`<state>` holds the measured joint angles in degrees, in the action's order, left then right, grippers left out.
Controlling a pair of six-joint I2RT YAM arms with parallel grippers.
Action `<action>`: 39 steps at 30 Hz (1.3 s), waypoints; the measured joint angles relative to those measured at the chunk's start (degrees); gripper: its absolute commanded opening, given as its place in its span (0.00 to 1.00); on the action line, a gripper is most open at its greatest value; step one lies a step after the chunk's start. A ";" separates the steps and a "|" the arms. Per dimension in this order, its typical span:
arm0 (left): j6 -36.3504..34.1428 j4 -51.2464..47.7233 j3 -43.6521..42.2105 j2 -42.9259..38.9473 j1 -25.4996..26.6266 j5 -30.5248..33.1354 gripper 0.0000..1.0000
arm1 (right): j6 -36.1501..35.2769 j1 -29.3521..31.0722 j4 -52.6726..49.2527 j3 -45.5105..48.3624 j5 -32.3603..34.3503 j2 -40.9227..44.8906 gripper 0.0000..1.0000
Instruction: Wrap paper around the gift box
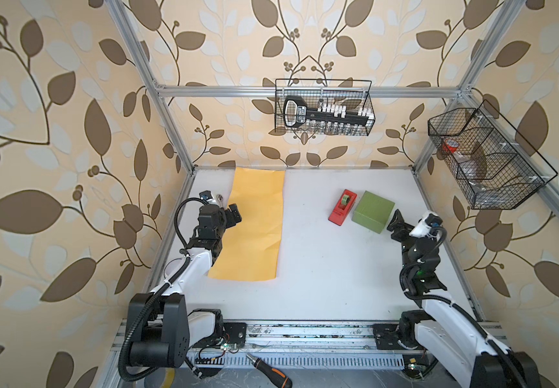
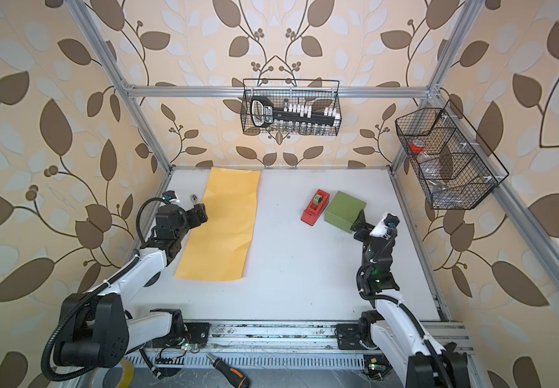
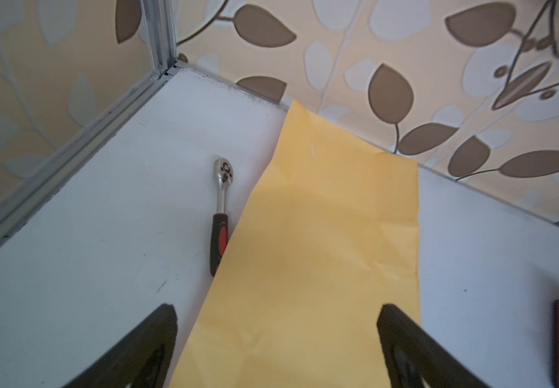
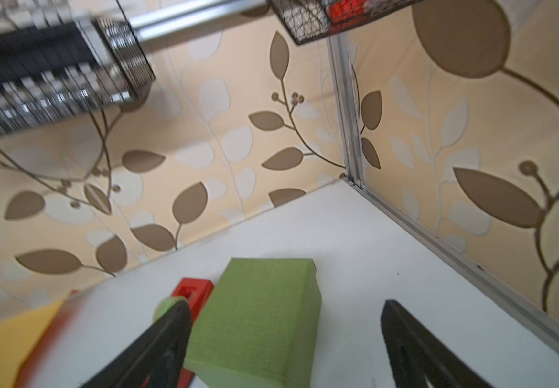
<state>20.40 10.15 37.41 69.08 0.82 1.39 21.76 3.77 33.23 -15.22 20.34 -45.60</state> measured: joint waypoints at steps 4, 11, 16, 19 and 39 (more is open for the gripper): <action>2.64 -9.09 6.49 5.55 8.61 -2.75 0.94 | 3.32 10.97 -8.96 -6.05 -3.13 -0.79 0.91; -0.02 -27.12 30.93 30.03 23.96 2.45 0.95 | 3.06 25.16 -18.05 -12.50 -6.36 -8.96 0.94; -2.62 -35.41 49.40 47.34 24.68 9.31 0.94 | 4.28 25.27 -18.84 -12.41 -8.41 -12.87 0.96; -4.35 -39.41 59.56 55.82 24.61 13.49 0.92 | 4.37 25.27 -19.10 -12.41 -8.96 -13.20 0.96; -17.14 -45.99 95.12 80.74 24.59 24.87 0.16 | 4.13 22.01 -21.73 -12.28 -11.02 -12.02 0.98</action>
<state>3.27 -35.83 132.53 149.82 25.41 26.26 25.89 25.78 11.51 -27.51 9.32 -57.63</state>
